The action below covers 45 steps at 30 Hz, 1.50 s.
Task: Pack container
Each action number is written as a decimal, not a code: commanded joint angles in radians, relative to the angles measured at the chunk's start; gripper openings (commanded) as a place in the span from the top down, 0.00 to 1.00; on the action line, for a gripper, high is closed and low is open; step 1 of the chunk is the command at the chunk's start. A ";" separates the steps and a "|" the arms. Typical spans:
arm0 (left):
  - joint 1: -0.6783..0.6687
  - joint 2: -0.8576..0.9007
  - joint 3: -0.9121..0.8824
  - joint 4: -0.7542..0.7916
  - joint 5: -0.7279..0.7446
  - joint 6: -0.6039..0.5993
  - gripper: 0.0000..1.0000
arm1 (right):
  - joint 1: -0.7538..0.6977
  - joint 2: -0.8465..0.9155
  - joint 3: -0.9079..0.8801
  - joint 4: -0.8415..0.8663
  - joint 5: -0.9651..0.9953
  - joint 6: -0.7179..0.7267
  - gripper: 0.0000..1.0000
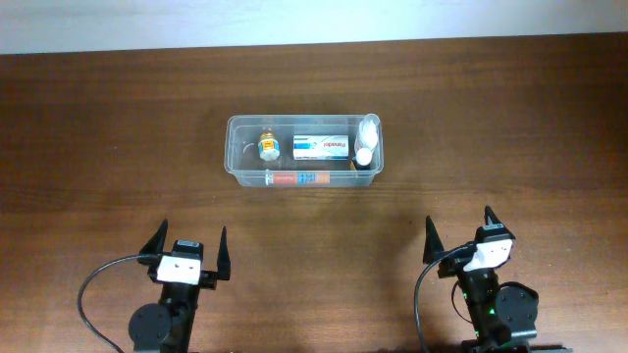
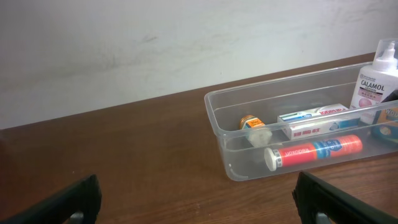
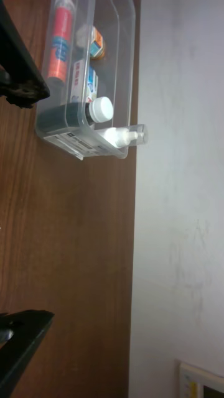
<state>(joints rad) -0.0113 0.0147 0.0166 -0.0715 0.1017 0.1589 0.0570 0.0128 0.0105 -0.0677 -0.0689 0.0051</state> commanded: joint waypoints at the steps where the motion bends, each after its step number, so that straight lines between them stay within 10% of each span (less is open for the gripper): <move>1: 0.006 -0.008 -0.008 0.000 0.004 -0.008 0.00 | 0.007 -0.010 -0.005 -0.008 0.018 -0.028 0.02; 45: 0.006 -0.008 -0.008 0.000 0.004 -0.008 0.01 | -0.014 -0.010 -0.005 -0.008 0.017 -0.027 0.02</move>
<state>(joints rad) -0.0113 0.0147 0.0166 -0.0715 0.1017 0.1589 0.0483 0.0128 0.0105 -0.0677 -0.0685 -0.0158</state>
